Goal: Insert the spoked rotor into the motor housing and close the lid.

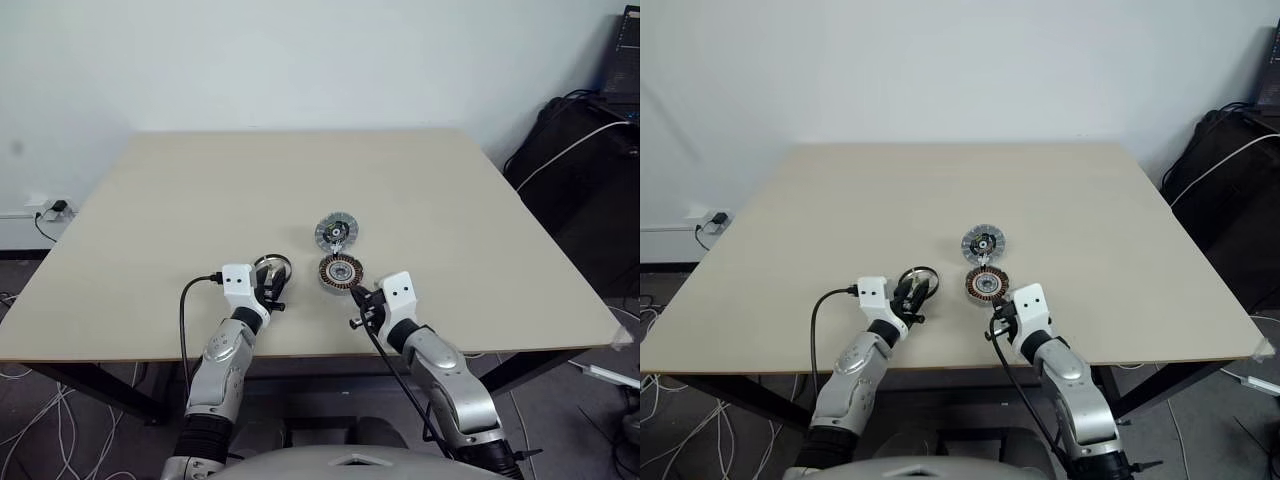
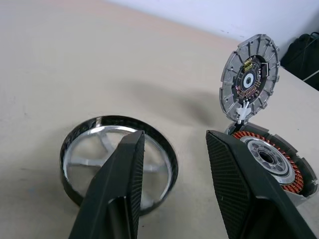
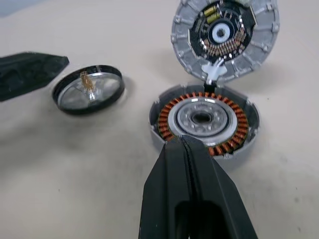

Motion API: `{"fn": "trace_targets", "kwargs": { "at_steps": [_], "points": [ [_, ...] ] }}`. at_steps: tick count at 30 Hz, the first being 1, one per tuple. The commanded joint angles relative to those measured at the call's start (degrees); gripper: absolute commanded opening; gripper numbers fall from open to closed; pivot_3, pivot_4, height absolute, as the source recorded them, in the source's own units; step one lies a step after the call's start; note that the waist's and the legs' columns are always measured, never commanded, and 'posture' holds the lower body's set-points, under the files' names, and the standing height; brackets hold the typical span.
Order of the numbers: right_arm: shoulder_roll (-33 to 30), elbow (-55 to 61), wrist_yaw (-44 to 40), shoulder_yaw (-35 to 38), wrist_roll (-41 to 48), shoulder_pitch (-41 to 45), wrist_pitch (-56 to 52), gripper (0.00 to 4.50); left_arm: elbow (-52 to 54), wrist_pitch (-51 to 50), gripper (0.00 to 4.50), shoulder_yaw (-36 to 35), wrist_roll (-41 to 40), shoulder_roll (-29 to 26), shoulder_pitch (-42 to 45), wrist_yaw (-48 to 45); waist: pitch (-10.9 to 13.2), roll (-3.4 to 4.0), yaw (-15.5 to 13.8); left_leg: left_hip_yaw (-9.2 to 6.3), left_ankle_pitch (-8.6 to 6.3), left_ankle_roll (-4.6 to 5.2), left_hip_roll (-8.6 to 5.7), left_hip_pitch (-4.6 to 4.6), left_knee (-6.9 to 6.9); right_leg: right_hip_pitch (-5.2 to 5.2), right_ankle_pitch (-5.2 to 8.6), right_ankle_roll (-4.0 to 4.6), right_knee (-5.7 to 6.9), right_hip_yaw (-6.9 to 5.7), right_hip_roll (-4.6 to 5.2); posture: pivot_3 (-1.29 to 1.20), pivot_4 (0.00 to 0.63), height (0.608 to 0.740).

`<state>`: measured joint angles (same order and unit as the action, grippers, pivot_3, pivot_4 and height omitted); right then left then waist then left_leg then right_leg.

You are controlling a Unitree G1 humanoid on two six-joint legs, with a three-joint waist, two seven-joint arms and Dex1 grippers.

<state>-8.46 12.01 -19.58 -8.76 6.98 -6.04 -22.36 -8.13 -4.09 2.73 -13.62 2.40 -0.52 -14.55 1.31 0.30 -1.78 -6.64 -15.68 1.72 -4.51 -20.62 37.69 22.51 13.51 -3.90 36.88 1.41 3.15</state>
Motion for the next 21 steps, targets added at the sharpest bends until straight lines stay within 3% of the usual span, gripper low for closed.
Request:
{"fn": "trace_targets", "kwargs": {
  "at_steps": [1,6,9,12,17,21],
  "points": [
    [0.1,2.3,0.0,-0.4,0.4,1.4,-0.6,0.00,0.2,1.4,2.07,-0.5,-0.1,0.3,1.0,-0.4,0.0,0.00,0.0,0.00,0.00,0.00,0.00,0.00,0.00,0.00,0.00,0.00,0.00,0.00,-0.01,0.00,0.000,0.740],
    [-0.1,2.4,0.1,-0.7,0.3,1.6,-1.2,0.00,2.1,0.1,2.07,-1.7,-1.6,-0.1,-0.9,-0.8,0.0,0.01,0.0,-0.02,-0.01,0.01,0.00,0.00,-0.01,0.01,-0.01,0.00,0.00,-0.01,0.00,0.00,0.000,0.740],
    [-0.2,2.3,0.2,-0.9,0.1,1.6,-1.3,0.00,6.4,-4.5,2.07,-4.1,-8.8,0.9,-3.3,-2.9,0.0,0.02,0.2,-0.02,-0.02,0.03,0.01,-0.01,-0.02,0.03,0.00,0.00,0.00,0.01,0.10,0.00,0.000,0.740],
    [-0.2,2.0,0.2,-1.1,-0.1,1.7,-1.3,0.00,10.8,-7.6,2.63,-6.0,-14.2,1.7,-5.6,-3.4,0.0,0.02,0.2,-0.03,-0.03,0.03,0.02,-0.01,-0.02,0.02,0.01,0.00,0.00,-0.03,0.24,0.00,0.000,0.740],
    [-0.2,1.7,0.1,-1.6,-0.2,1.9,-1.7,0.00,14.8,-10.7,4.25,-8.3,-19.9,3.2,-7.4,-1.5,0.0,0.03,0.2,-0.02,-0.03,0.02,0.03,-0.01,-0.01,-0.01,0.06,0.07,-0.02,-0.04,0.25,0.00,0.000,0.740],
    [-0.4,1.3,-0.2,-2.0,-0.3,2.5,-1.9,0.00,12.5,-15.9,4.25,-11.2,-25.8,4.4,-4.7,2.1,0.0,0.00,0.2,-0.03,-0.03,0.02,0.03,0.00,0.00,-0.01,0.06,0.06,-0.01,-0.04,0.24,0.00,0.000,0.740]
  ]
}}
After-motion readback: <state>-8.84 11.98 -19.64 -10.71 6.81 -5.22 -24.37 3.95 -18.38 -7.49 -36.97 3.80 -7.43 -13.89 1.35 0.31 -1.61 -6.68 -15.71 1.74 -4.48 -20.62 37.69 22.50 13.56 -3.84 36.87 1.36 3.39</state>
